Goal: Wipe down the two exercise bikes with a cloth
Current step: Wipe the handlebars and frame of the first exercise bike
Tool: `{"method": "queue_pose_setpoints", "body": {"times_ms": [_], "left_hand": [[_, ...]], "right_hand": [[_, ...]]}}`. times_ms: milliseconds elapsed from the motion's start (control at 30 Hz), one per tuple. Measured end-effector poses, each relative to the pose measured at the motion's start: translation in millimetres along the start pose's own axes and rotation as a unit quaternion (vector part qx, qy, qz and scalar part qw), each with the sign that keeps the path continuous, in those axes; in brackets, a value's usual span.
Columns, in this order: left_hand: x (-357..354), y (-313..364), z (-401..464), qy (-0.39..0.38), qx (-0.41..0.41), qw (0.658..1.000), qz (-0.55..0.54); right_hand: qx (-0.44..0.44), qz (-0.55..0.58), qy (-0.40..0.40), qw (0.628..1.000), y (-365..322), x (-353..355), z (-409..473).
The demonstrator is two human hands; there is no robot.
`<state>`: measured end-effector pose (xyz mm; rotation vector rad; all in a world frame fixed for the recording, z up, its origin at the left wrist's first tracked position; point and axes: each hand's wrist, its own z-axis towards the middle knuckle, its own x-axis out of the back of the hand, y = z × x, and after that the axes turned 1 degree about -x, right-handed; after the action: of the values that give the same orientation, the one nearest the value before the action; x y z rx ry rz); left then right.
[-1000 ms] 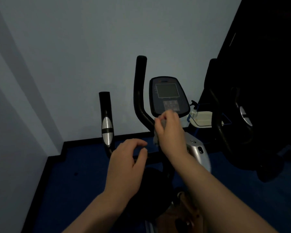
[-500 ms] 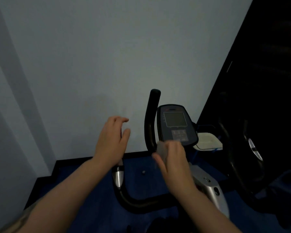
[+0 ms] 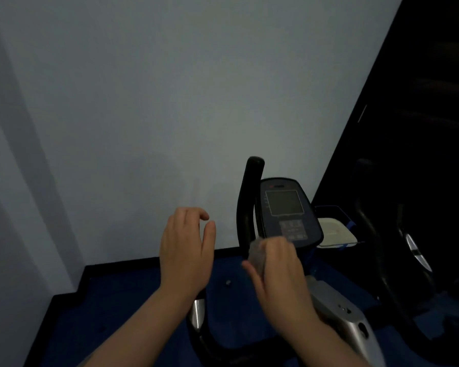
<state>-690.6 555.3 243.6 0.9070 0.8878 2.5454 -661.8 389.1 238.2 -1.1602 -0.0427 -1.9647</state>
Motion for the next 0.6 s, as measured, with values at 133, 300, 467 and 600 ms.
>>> {"method": "queue_pose_setpoints", "body": {"times_ms": [133, 300, 467, 600], "left_hand": [[-1.0, -1.1, -1.4, -0.003, -0.005, 1.0, 0.019], [1.6, 0.7, -2.7, -0.005, -0.008, 0.999, 0.032], [0.9, 1.8, -1.2, 0.004, -0.006, 1.0, 0.025], [1.6, 3.2, -1.0, 0.003, -0.001, 1.0, 0.024]], "right_hand": [[-0.026, -0.007, 0.019, 0.999, -9.8, -13.9, 53.8], [-0.082, 0.022, 0.037, 0.996, -11.2, -14.4, 64.6], [-0.075, 0.131, -0.156, 0.976, 19.8, 19.8, 30.3], [-0.153, 0.288, 0.023, 0.945, 10.9, 35.1, 104.4]]}}
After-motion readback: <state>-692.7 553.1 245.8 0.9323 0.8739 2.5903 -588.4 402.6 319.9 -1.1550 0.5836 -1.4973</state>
